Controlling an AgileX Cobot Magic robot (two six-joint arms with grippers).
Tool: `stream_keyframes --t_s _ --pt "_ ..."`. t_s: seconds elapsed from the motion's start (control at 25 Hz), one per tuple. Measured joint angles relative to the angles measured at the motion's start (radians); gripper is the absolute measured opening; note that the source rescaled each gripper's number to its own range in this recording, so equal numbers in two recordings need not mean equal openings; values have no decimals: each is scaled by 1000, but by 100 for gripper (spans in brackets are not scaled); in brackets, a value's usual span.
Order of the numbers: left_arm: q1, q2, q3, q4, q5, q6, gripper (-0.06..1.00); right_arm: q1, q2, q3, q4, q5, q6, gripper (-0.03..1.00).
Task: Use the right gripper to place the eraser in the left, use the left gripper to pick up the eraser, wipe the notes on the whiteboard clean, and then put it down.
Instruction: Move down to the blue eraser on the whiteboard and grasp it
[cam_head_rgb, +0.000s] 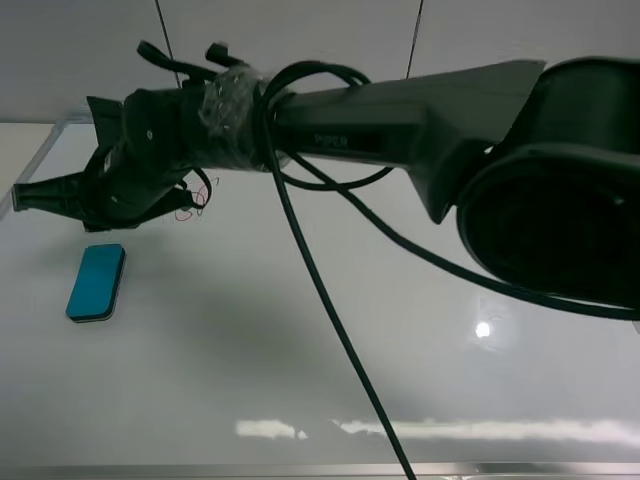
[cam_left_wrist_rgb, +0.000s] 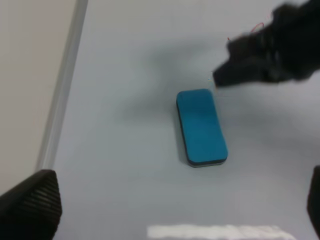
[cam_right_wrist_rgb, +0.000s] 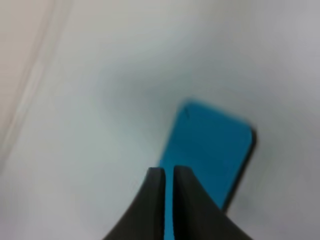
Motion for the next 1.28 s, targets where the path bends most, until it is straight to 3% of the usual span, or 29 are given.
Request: stream_keyframes --t_s 0.28,0.52,0.76,0.88,1.28 --pt "0 0 0 0 0 0 100 -52 -116 0 -200 48 33 0" --pt "0 0 0 0 -1 0 100 -118 -210 53 -279 66 35 0" --pt "0 0 0 0 -1 0 100 -220 -395 340 -315 -62 35 0" --pt "0 0 0 0 -1 0 100 -304 -567 559 -340 -140 35 0" --pt "0 0 0 0 -1 0 100 -583 -972 938 -404 -164 35 0"
